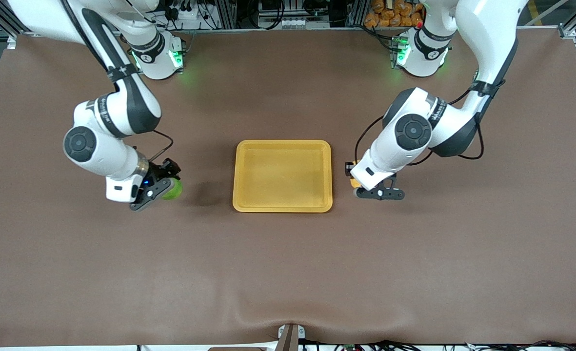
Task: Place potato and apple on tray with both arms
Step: 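Carry the potato and apple with both grippers over the yellow tray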
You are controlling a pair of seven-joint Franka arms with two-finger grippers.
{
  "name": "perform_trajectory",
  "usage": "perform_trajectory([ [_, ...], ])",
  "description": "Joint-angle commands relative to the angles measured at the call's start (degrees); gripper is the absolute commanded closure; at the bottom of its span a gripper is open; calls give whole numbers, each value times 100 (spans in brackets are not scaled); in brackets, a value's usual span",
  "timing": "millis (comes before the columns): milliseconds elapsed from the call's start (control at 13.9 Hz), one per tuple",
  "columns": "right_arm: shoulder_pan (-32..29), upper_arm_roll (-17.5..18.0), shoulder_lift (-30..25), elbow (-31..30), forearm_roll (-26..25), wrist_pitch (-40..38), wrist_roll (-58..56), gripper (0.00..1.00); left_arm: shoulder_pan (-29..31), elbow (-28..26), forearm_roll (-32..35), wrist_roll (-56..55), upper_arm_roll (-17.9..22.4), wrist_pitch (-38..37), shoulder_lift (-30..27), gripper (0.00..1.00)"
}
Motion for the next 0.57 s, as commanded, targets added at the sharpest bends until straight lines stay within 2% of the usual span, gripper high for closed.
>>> perform_trajectory([
  [0,45,264,-95,-121,10,-20,461,99,-230,220,422,-226,19,100,266,100],
  [215,370,274,-69,-129,10,-2,1839,99,-459,422,458,-481,19,154,503,100],
  [287,484,274,-51,-103,10,24,2331,95,-521,510,458,-542,19,154,582,100],
  [502,914,274,-8,-50,10,339,3922,95,-784,668,458,-823,54,189,793,100],
])
